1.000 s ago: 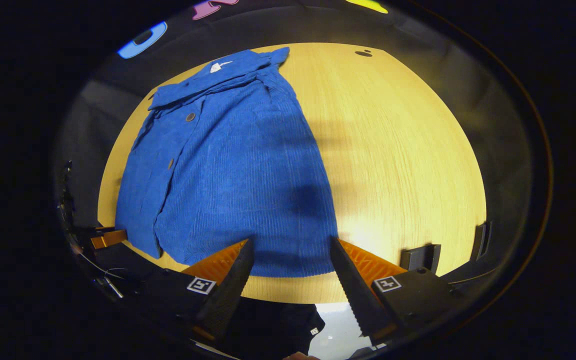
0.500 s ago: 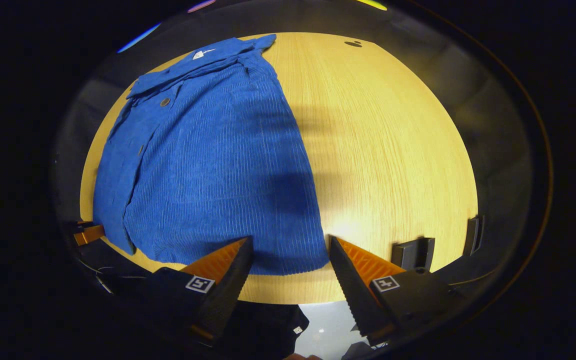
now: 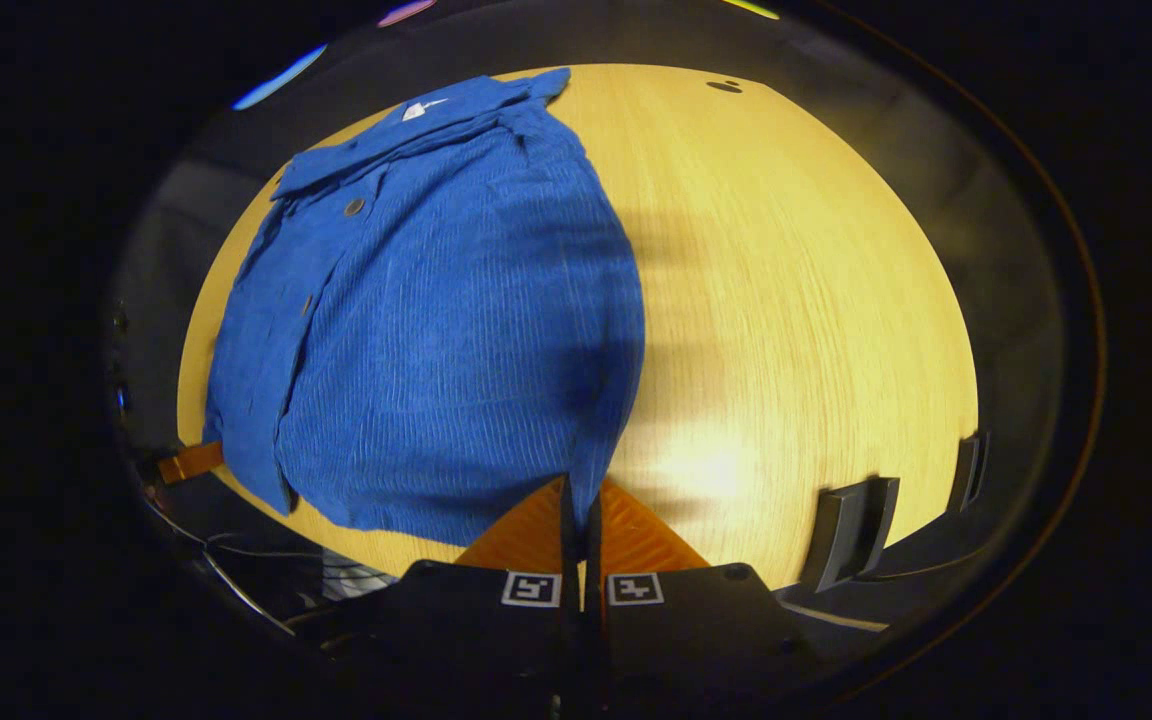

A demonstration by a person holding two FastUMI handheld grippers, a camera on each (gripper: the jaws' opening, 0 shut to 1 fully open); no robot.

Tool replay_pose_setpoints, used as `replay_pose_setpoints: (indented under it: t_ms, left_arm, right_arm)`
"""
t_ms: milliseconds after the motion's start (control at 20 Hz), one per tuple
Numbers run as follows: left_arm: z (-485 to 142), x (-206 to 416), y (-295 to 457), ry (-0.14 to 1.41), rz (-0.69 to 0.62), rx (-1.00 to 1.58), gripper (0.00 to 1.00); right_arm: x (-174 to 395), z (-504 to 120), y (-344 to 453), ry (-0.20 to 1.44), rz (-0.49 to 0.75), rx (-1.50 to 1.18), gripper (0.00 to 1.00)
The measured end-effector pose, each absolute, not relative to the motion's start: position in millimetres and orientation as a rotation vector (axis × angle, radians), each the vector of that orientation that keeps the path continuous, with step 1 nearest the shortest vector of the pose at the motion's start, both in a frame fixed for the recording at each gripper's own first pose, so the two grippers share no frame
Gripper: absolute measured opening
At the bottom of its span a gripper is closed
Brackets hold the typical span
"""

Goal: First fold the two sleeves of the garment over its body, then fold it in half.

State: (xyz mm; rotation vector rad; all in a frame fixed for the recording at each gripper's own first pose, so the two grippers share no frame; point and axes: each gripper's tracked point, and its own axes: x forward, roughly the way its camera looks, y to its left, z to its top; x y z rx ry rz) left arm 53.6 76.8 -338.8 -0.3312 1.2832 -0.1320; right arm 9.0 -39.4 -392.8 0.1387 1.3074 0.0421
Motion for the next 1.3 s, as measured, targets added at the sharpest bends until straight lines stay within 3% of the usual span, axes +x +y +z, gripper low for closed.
replay_pose_setpoints:
  t_ms: [400, 650, 1050, 1300]
  left_arm:
    - [-247.1, 89.0, 83.1, 1.11, -0.237, -0.358, 0.0]
    - [-165.7, 151.6, 95.8, 0.961, -0.275, -0.346, 0.0]
    - [-76.0, 322.6, 122.9, 0.815, -0.234, -0.368, 0.0]
    - [-125.5, 462.0, 117.0, 0.822, -0.119, -0.335, 0.0]
  right_arm:
    - [65.7, -287.6, -14.3, 1.116, 0.122, 0.213, 0.03]
    - [132.5, -205.1, -3.0, 0.958, 0.17, 0.206, 0.03]
    - [308.9, -126.7, -13.1, 0.753, 0.126, 0.218, 0.02]
    - [450.8, -169.7, -12.5, 0.733, 0.084, 0.143, 0.02]
